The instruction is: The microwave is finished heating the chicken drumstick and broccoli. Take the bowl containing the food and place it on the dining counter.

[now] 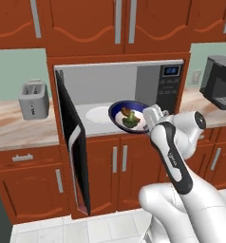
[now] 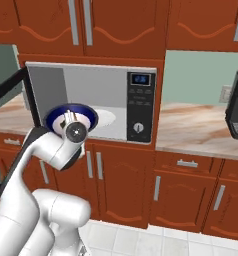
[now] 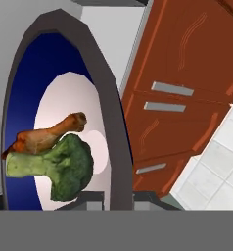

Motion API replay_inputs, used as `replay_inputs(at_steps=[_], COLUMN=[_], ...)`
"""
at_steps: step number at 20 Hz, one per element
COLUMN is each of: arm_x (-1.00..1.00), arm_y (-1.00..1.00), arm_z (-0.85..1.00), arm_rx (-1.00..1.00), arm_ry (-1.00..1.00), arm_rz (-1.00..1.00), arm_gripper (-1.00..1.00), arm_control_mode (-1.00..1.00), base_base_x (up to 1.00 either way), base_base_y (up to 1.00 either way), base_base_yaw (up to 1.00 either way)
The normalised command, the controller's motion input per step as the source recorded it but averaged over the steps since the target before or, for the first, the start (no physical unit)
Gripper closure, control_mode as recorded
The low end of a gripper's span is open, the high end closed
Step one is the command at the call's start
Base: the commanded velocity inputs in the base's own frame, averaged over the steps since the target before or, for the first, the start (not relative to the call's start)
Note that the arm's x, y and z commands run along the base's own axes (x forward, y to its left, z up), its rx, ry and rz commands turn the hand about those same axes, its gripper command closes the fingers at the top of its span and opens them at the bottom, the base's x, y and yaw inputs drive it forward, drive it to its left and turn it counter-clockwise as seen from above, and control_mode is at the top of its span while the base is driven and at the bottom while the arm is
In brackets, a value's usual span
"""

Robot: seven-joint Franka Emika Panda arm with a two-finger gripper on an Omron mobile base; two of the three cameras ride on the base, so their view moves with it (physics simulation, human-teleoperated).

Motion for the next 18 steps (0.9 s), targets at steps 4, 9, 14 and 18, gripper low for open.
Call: replay_inputs(at_steps=[4, 9, 14, 18], arm_x=[0.00, 0.00, 0.00, 0.00], arm_y=[0.00, 0.00, 0.00, 0.00], arm_z=[0.00, 0.00, 0.00, 0.00], arm_rx=[0.00, 0.00, 0.00, 0.00], arm_ry=[0.00, 0.00, 0.00, 0.00], arm_rz=[0.00, 0.00, 0.00, 0.00], arm_gripper=[1.00, 1.00, 1.00, 1.00], arm_control_mode=[1.00, 1.00, 1.00, 1.00], base_base_x=[-0.08, -0.37, -0.70, -0.75], base_base_y=[-0.95, -1.00, -0.70, -0.31], base_base_yaw=[0.13, 0.37, 0.71, 0.92])
